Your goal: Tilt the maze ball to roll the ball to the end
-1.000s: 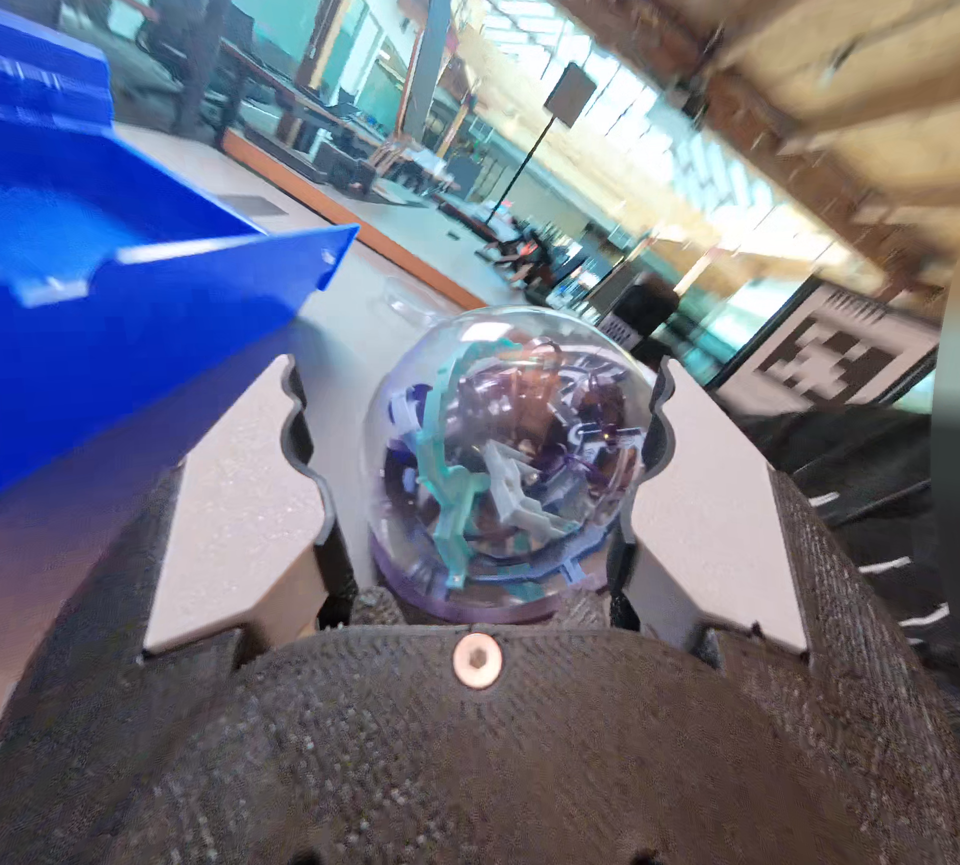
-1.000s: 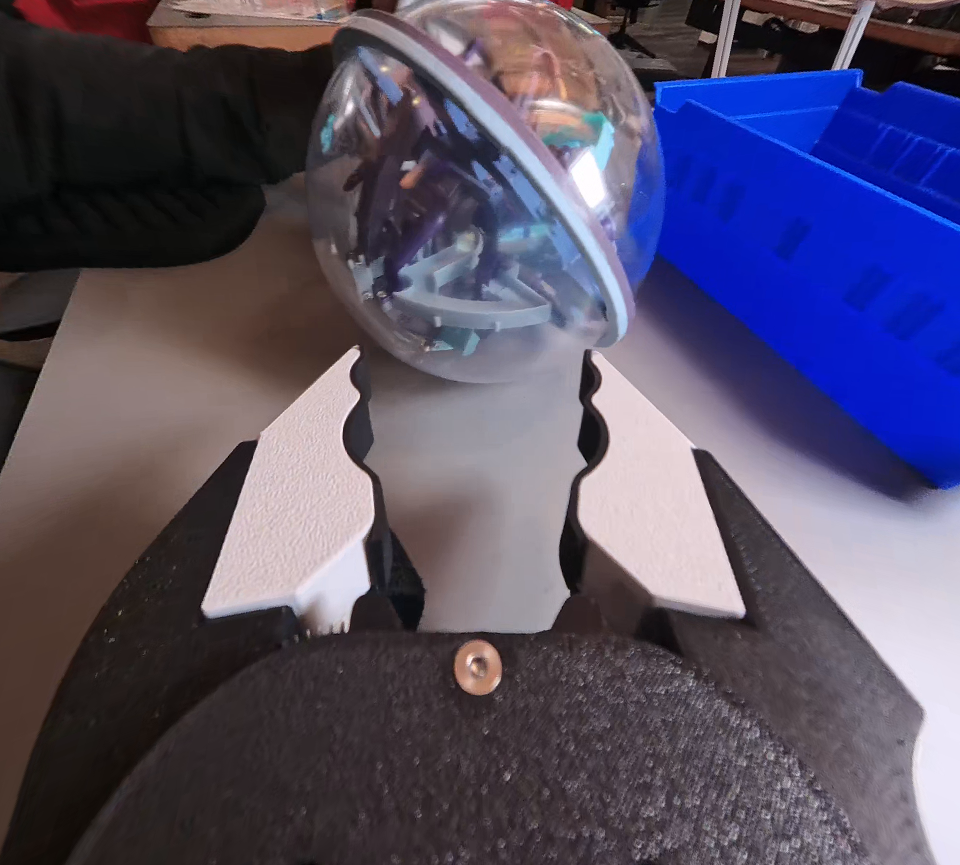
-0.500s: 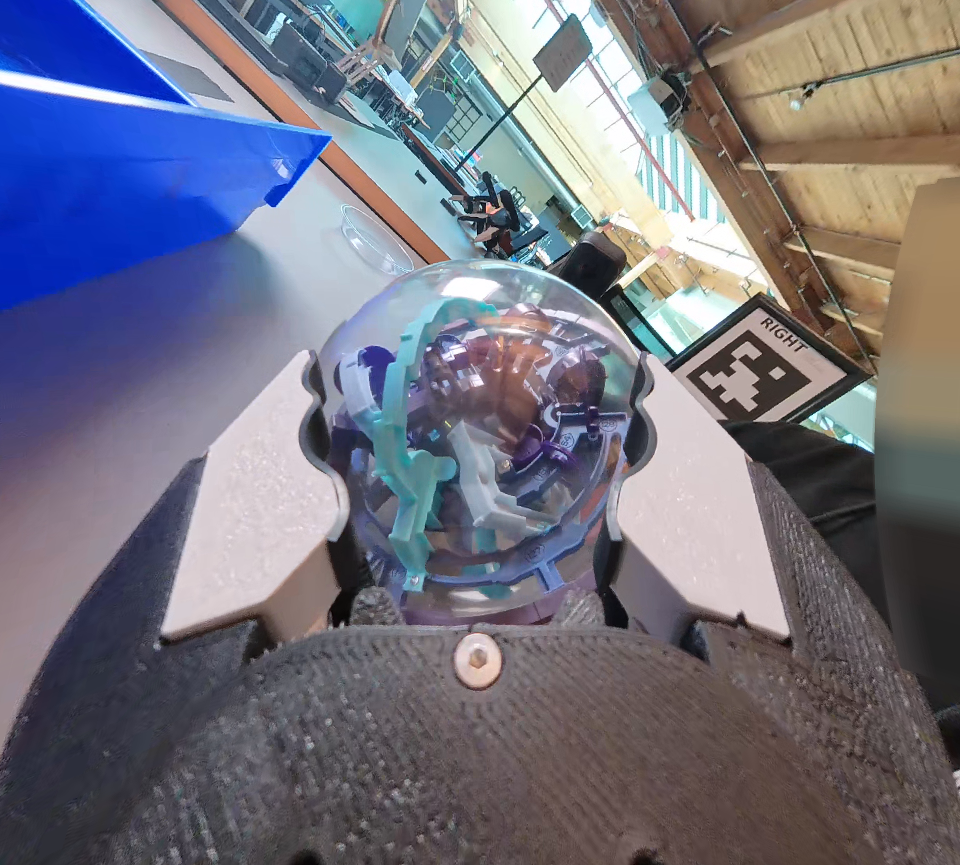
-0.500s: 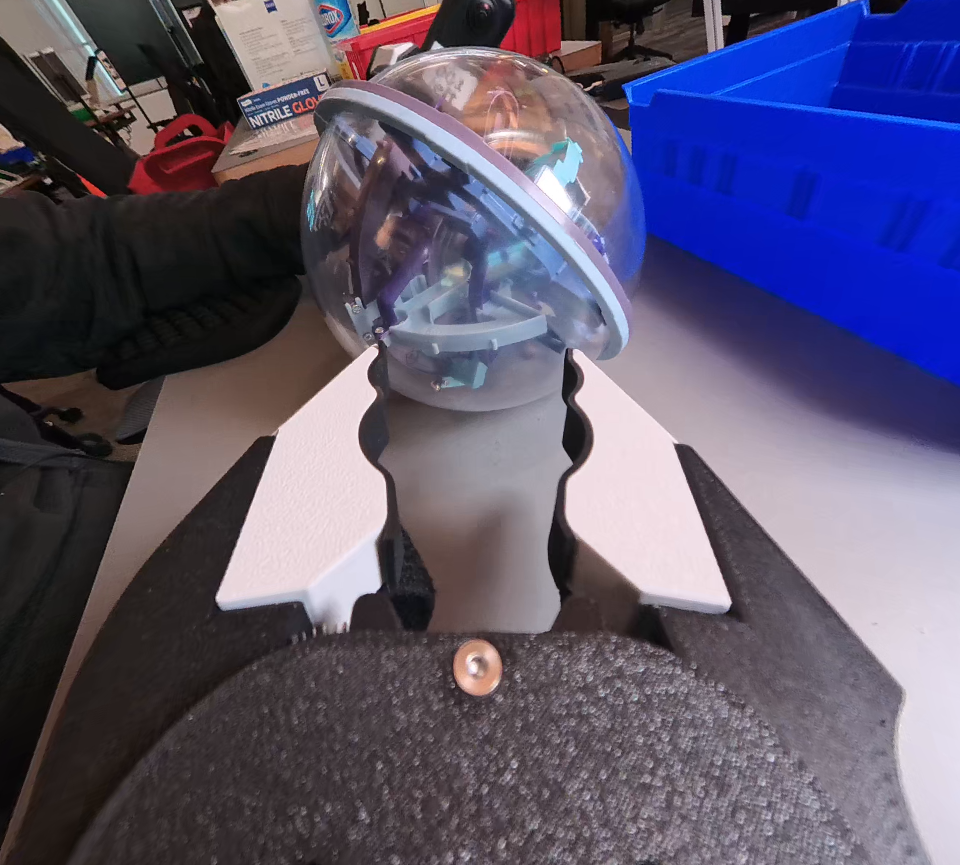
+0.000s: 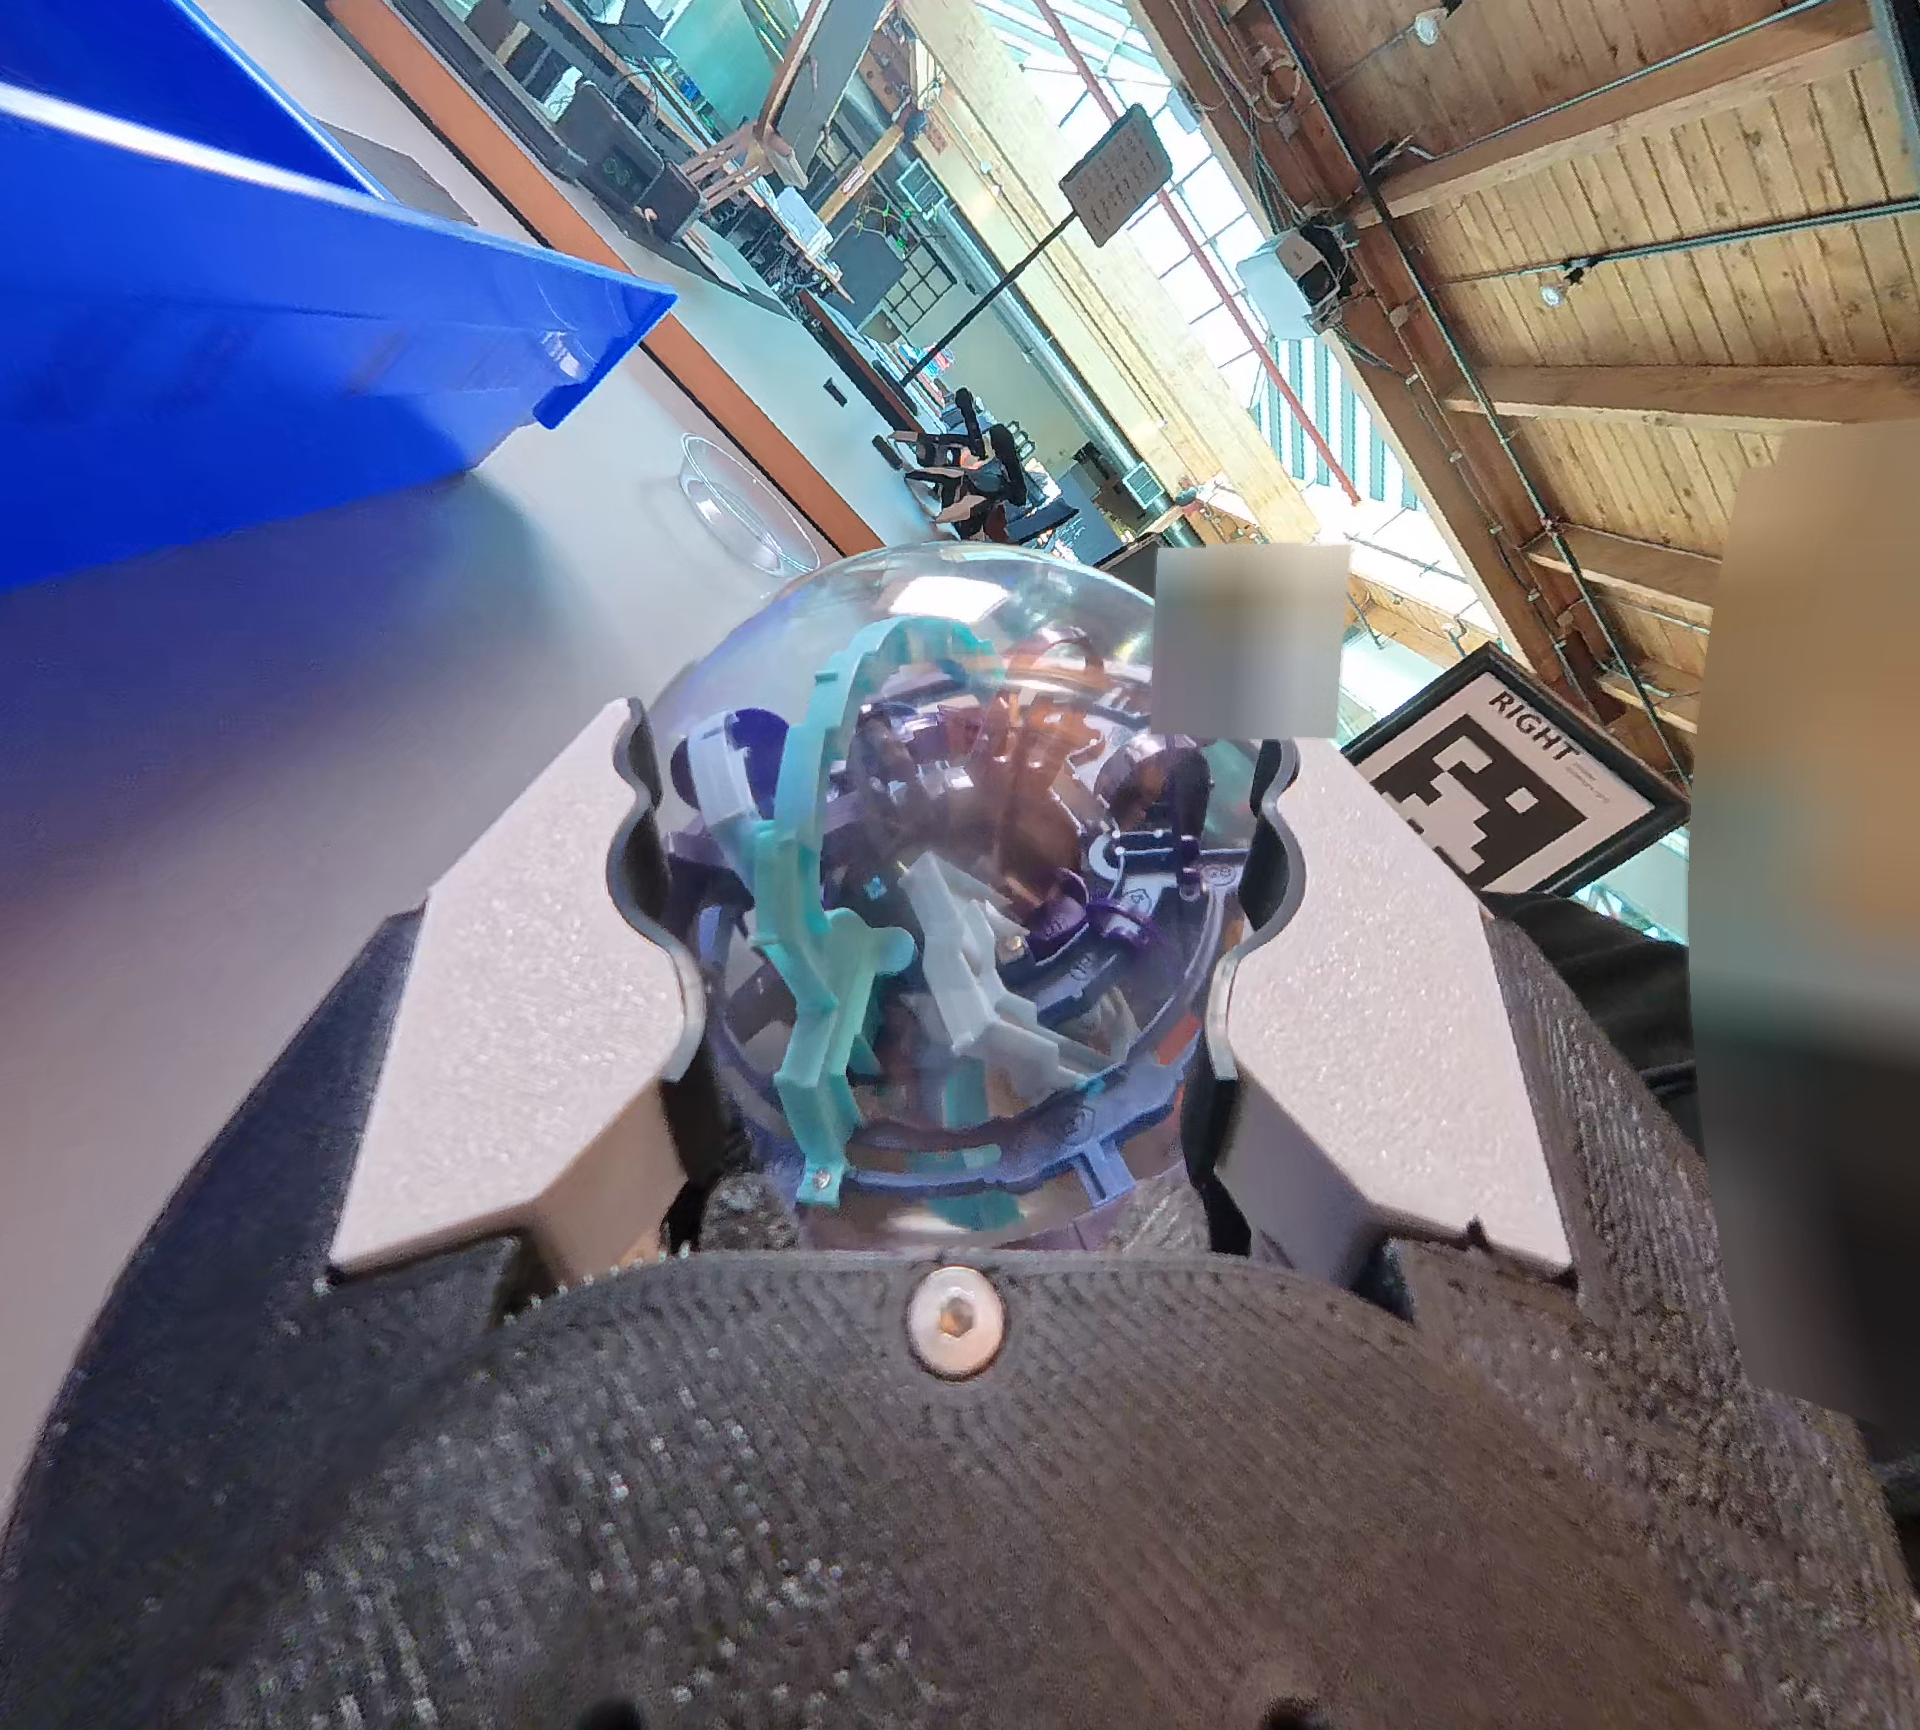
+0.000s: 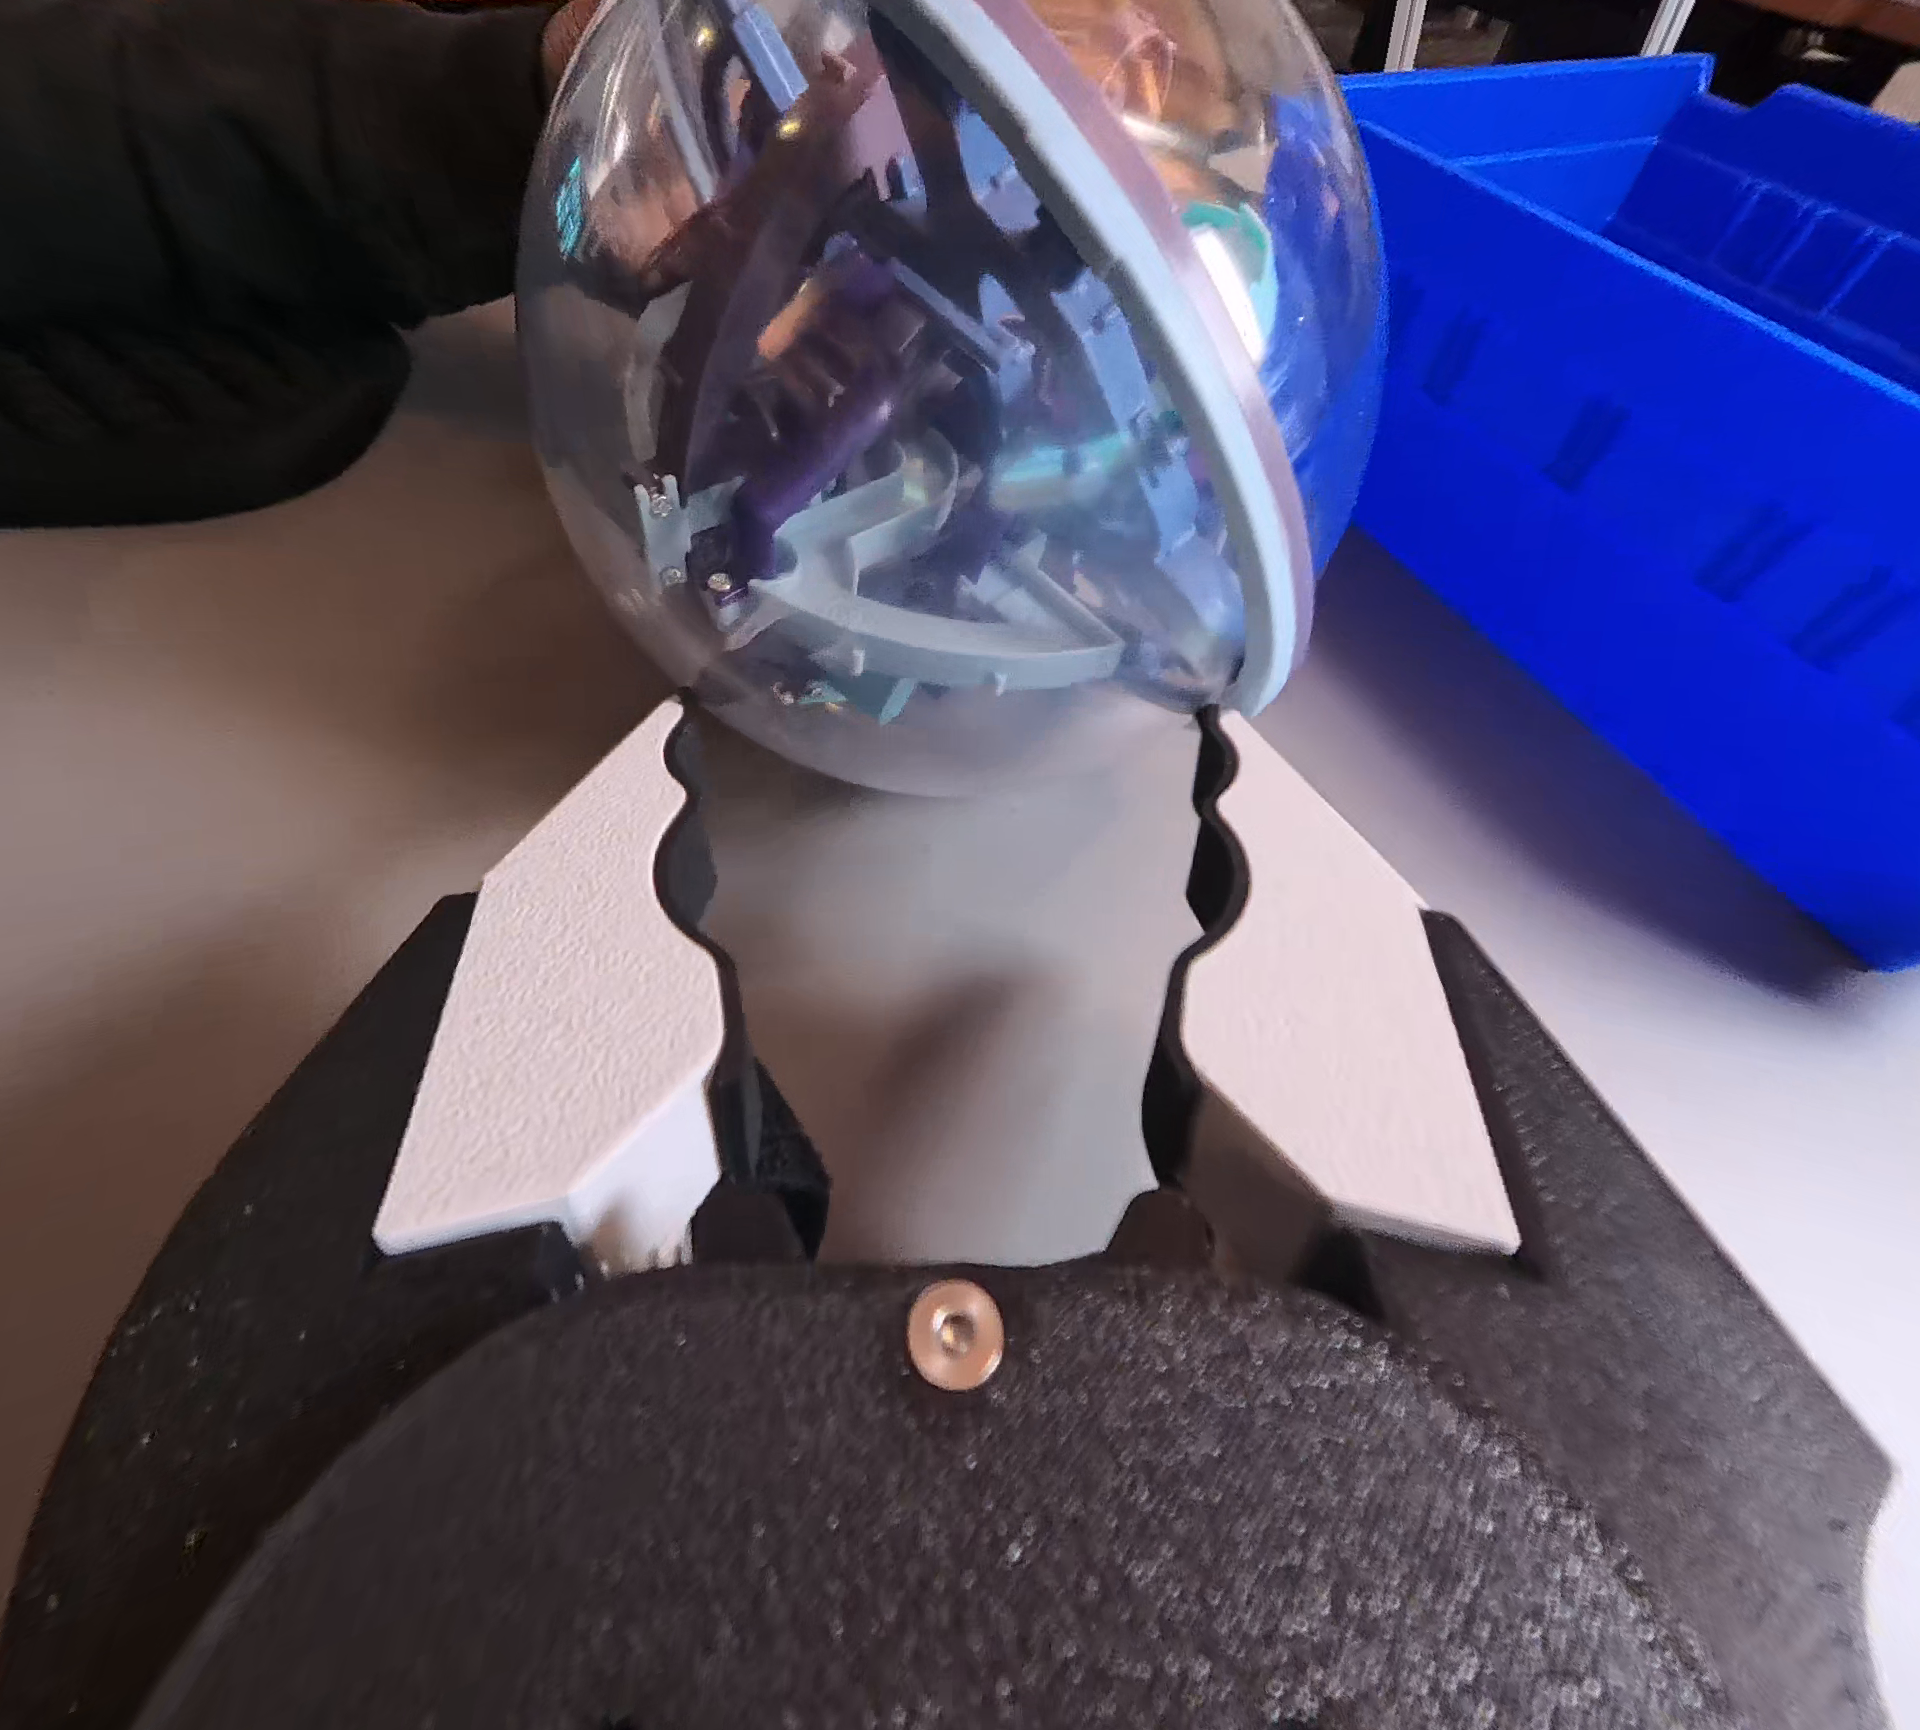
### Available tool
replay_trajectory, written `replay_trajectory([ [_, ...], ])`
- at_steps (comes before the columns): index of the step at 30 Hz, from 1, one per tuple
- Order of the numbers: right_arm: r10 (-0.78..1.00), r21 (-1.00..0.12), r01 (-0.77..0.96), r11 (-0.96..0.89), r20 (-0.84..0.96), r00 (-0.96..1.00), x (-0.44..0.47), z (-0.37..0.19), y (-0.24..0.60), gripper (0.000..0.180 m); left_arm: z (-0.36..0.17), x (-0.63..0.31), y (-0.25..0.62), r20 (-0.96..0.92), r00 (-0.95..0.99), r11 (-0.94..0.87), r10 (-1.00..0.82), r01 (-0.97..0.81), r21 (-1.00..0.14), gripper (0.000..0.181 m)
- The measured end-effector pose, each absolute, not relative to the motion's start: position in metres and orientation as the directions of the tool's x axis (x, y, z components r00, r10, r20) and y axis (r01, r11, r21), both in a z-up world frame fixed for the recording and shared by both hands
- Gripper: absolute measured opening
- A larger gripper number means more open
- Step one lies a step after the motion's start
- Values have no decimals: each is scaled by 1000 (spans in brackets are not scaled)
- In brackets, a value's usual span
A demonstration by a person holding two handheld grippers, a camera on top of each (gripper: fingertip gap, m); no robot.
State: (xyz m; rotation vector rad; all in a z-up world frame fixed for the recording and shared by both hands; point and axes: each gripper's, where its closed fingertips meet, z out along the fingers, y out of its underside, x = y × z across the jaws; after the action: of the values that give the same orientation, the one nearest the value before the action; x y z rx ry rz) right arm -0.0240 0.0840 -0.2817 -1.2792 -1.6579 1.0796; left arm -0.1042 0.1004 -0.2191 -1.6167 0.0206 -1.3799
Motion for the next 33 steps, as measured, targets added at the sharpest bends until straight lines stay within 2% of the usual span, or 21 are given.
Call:
replay_trajectory([
  [2,978,-944,319,89,23,-205,-25,-278,84,91,-219,-107,102,770,338,-537,-542,566,-626,113],
  [5,971,-952,305,-33,-104,-217,-25,-269,86,90,-222,-114,108,845,266,-564,-465,646,-514,113],
  [7,966,-948,312,-55,-130,-224,-25,-269,87,91,-222,-114,109,852,261,-562,-454,657,-502,113],
  [11,952,-940,327,-102,-188,-243,-23,-270,87,90,-217,-112,108,811,313,-535,-495,626,-568,107],
  [15,932,-927,345,-149,-248,-264,-22,-270,85,88,-209,-114,105,683,453,-436,-573,537,-722,108],
  [18,908,-915,345,-209,-313,-280,-22,-266,85,81,-200,-102,96,576,484,-390,-659,435,-811,106],
  [19,898,-910,344,-231,-335,-284,-21,-264,85,80,-201,-98,95,554,498,-393,-667,397,-830,113],
  [23,870,-886,363,-288,-400,-288,-21,-262,85,84,-202,-92,93,522,509,-396,-684,342,-852,115],
  [27,818,-837,373,-401,-510,-266,-23,-254,89,86,-203,-94,97,563,502,-432,-657,361,-827,115],
  [30,782,-800,365,-476,-575,-242,-26,-249,97,85,-207,-102,106,677,466,-501,-569,457,-735,115],
  [33,828,-837,359,-414,-510,-232,-28,-250,100,83,-213,-112,114,780,388,-552,-491,554,-623,114],
])
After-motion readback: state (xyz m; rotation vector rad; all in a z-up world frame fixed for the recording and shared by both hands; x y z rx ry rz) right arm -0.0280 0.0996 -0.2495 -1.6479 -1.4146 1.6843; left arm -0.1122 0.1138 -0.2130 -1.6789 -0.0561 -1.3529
